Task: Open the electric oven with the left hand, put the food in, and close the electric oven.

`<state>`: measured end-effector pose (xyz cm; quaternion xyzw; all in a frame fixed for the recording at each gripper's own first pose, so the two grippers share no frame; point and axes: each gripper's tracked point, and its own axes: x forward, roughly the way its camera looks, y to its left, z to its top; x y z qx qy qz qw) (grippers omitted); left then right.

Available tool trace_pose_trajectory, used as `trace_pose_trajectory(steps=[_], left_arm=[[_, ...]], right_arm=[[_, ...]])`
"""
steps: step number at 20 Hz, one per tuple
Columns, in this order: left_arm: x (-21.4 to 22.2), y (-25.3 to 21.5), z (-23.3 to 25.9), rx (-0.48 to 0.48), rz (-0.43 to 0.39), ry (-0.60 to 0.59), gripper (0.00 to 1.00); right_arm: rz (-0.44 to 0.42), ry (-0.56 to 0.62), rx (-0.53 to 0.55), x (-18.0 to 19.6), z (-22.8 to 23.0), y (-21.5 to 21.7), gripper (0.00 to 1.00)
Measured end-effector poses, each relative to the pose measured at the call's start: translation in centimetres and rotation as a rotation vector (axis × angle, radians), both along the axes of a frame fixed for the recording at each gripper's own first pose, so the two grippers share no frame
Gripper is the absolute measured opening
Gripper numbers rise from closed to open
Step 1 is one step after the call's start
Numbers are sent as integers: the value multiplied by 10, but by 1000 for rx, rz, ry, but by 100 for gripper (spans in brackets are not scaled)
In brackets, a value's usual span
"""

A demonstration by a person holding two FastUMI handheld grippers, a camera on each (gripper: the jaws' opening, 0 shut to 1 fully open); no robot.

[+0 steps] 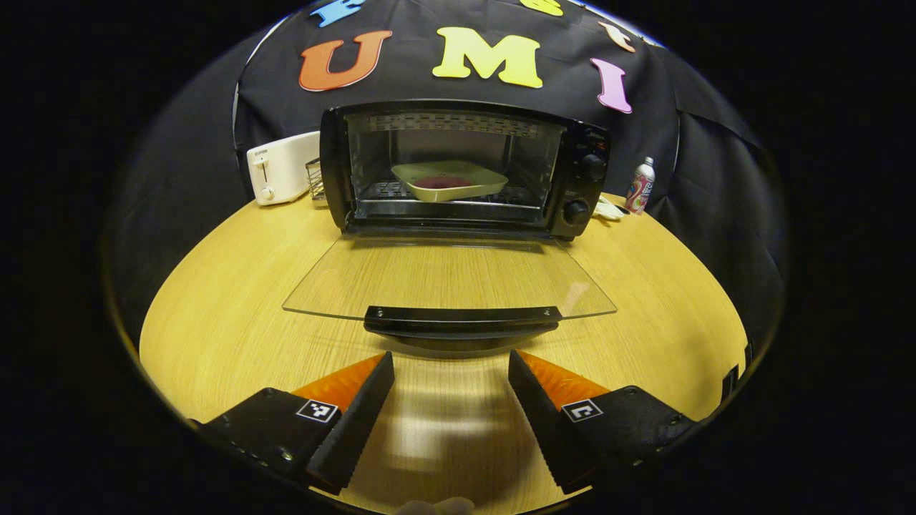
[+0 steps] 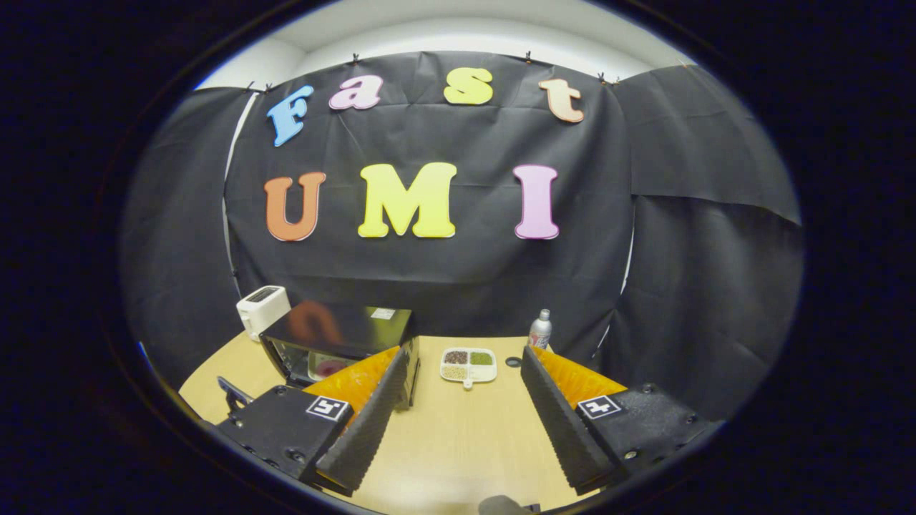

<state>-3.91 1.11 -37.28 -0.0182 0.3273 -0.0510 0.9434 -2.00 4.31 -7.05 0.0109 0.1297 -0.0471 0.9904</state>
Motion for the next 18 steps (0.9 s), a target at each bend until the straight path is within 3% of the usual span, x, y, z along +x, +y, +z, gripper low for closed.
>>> trace_pose_trajectory(steps=[9,18], left_arm=[[7,-11,9,17,-40,-15,98],[27,-6,62,33,-63,-99,99]], right_arm=[[-22,-16,4,1,6,-2,96],[-39,-18,46,3,1,-7,100]])
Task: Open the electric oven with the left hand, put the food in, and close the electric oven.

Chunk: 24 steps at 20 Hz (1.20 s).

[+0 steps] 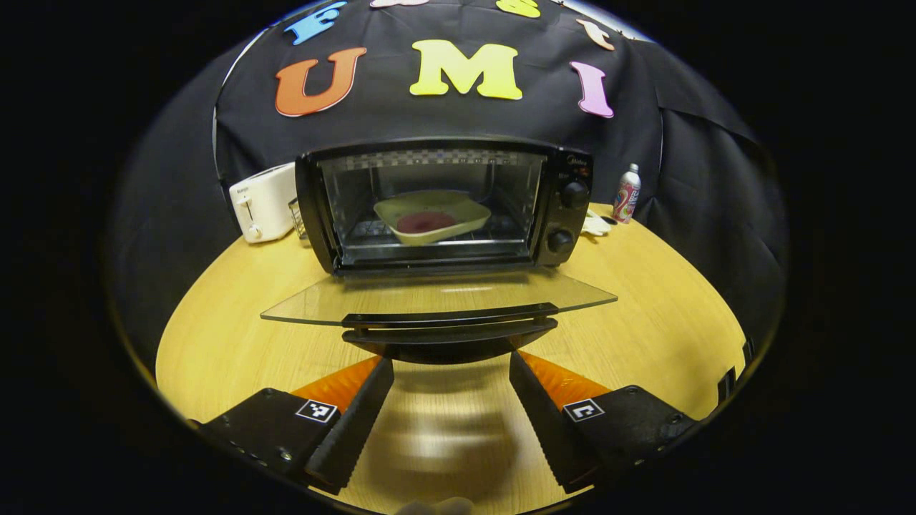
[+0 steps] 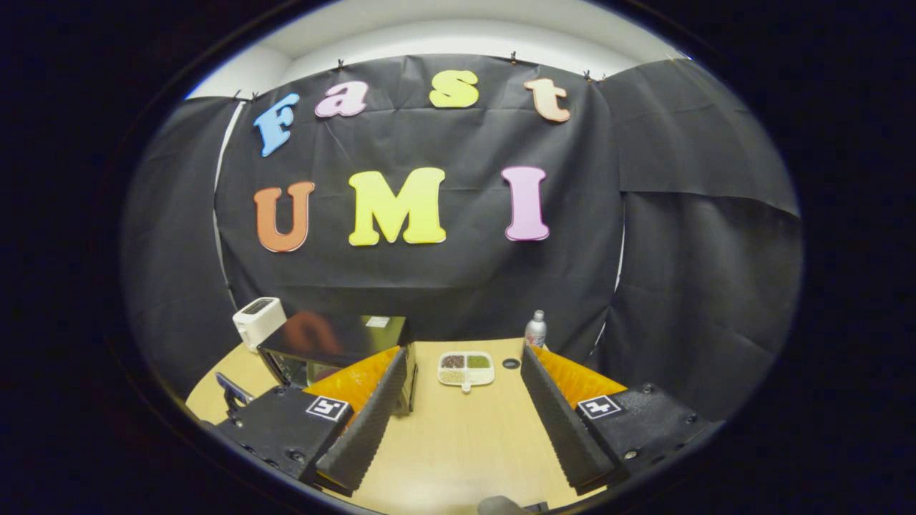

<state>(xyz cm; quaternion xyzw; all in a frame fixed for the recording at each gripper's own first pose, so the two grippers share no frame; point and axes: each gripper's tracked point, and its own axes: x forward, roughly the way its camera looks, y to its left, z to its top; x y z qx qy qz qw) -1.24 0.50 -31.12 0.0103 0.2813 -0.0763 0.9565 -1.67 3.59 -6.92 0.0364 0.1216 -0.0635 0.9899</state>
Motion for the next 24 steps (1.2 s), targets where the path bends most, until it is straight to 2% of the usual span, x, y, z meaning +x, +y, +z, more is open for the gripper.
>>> trace_pose_trajectory(steps=[1,2,4,9,10,12,13,14,18,24], left_arm=[[5,1,8,-1,-1,-17,100],[11,3,16,6,2,-32,98],[22,6,29,14,9,-55,99],[51,4,65,10,7,-123,100],[57,4,70,7,3,-137,99],[64,0,85,7,-5,-158,99],[66,-1,93,10,-13,-181,99],[67,-3,97,15,-18,-194,99],[62,-6,96,9,-22,-187,98],[56,-5,120,6,-24,-242,98]], right_arm=[[-4,-4,6,0,1,-1,96],[-8,-7,10,-1,1,-2,100],[-22,-9,13,-2,1,-8,96],[-64,-32,35,-8,6,-23,96],[-70,-33,43,-9,5,-25,100],[-79,-33,61,-10,6,-27,97],[-80,-33,61,-11,4,-26,96],[-81,-35,61,-11,5,-26,100],[-77,-38,67,-10,6,-23,100],[-64,-41,55,-10,5,-19,100]])
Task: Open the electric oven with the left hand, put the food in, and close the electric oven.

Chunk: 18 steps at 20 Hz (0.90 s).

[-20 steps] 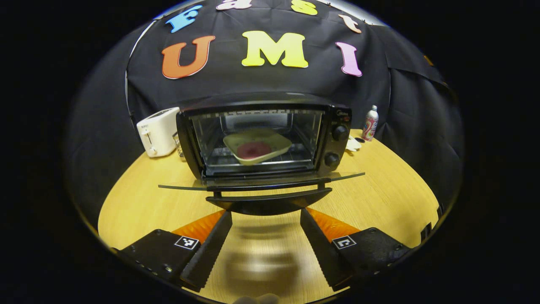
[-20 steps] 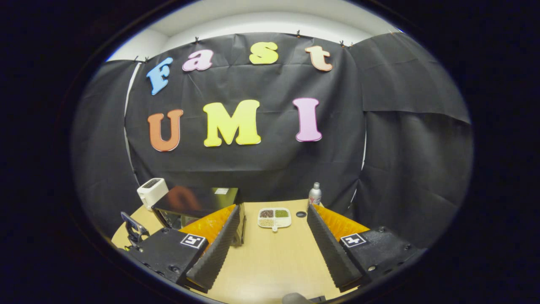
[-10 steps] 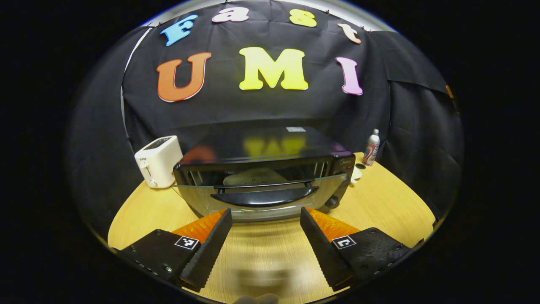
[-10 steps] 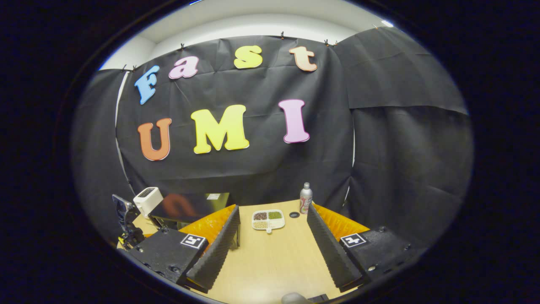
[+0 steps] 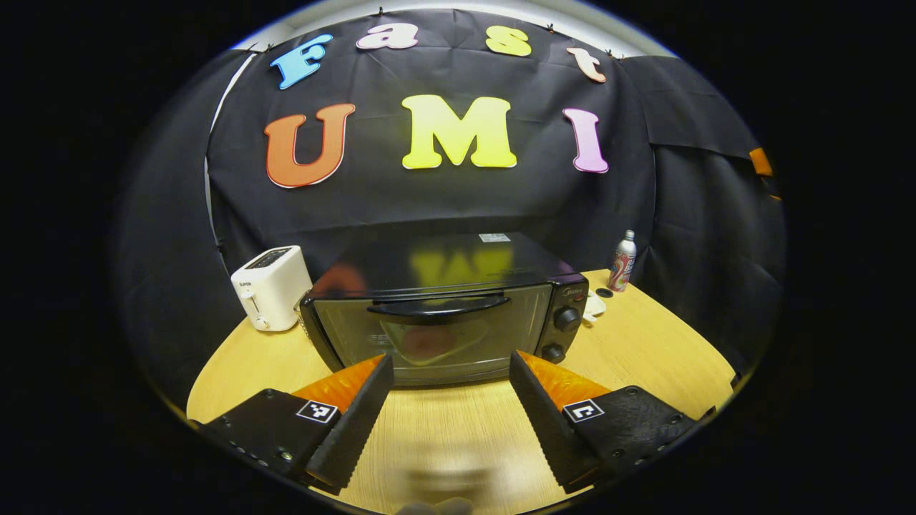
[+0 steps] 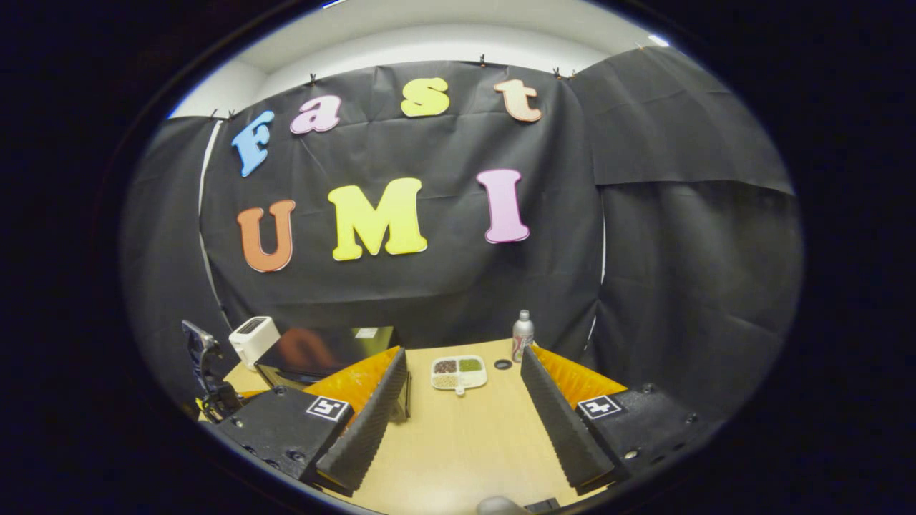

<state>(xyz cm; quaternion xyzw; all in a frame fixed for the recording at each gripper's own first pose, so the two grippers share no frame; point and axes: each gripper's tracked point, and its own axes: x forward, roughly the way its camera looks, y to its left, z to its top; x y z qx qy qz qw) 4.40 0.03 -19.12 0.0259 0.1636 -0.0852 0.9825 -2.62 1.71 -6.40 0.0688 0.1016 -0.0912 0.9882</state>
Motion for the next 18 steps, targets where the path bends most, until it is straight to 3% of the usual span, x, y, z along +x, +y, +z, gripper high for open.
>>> trace_pose_trajectory(steps=[5,6,9,13,18], left_arm=[[-11,7,47,-26,36,-68,98],[-15,7,63,-45,45,-88,99],[-32,13,115,-54,80,-168,98],[-72,16,187,-55,125,-296,97],[-122,1,231,-39,155,-362,97]], right_arm=[[22,-13,-40,0,6,7,96],[35,-23,-57,-1,11,10,100],[66,-82,-114,-6,31,16,96],[138,-155,-135,-14,54,27,97],[188,-184,-112,-30,64,17,96]])
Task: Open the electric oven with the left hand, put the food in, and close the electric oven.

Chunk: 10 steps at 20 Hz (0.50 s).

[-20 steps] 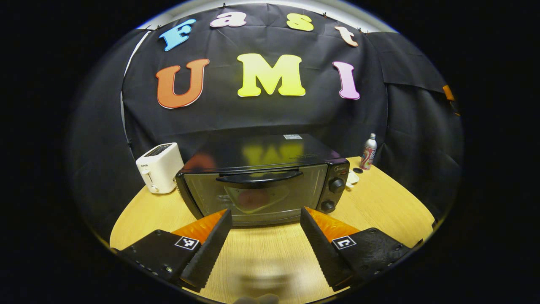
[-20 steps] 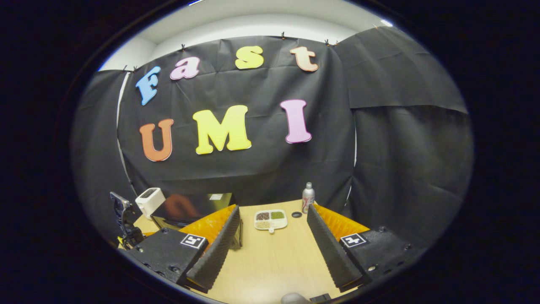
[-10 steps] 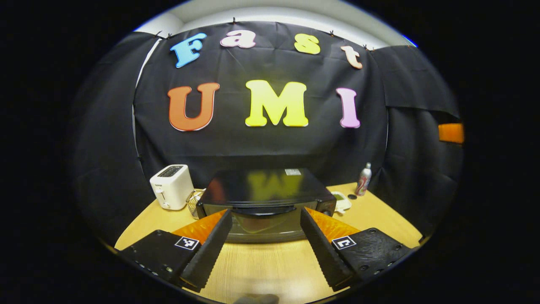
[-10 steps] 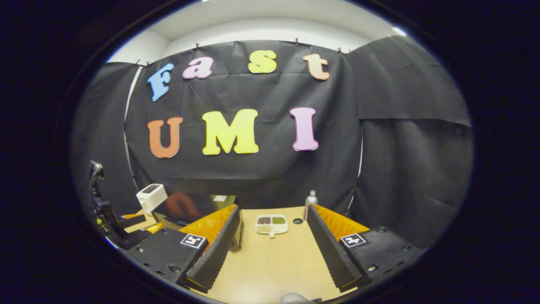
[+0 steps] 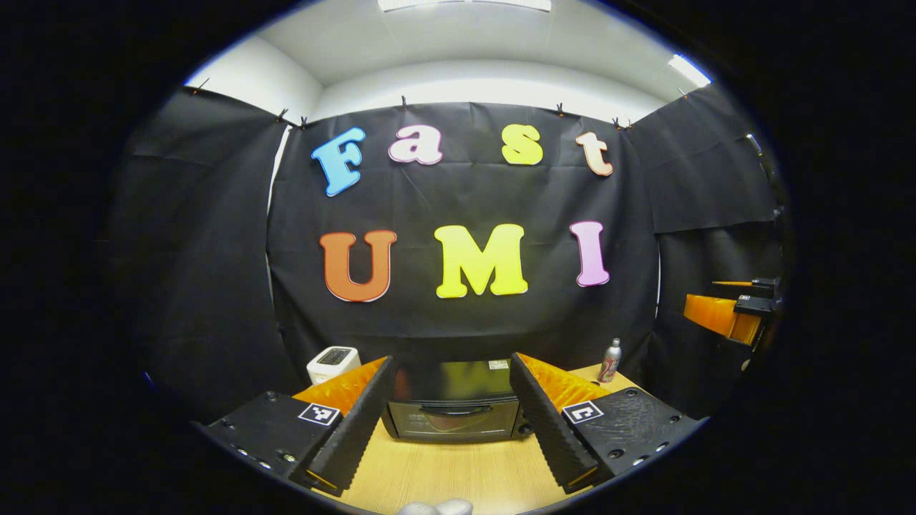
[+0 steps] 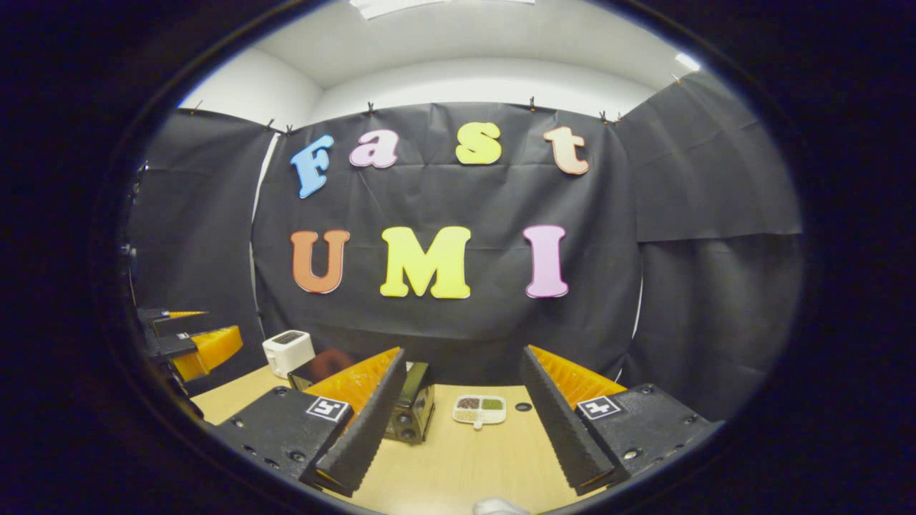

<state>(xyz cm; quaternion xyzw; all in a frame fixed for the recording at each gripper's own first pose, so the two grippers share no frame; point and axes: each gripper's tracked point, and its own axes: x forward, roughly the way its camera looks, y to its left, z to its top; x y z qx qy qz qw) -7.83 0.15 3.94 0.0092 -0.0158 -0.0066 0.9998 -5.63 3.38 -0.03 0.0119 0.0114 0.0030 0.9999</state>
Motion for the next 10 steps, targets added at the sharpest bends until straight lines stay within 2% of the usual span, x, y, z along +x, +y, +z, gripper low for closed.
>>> trace_pose_trajectory(steps=[5,6,7,10], left_arm=[[-33,-4,21,23,42,-41,96],[-35,-7,21,26,40,-43,100],[-35,-12,22,18,33,-39,97],[-36,-17,28,12,24,-40,97]], right_arm=[[5,-2,28,-21,-2,-18,97],[-5,1,32,-25,-4,-23,96],[-15,6,36,-28,-7,-29,96],[-26,13,54,-36,-8,-37,96]])
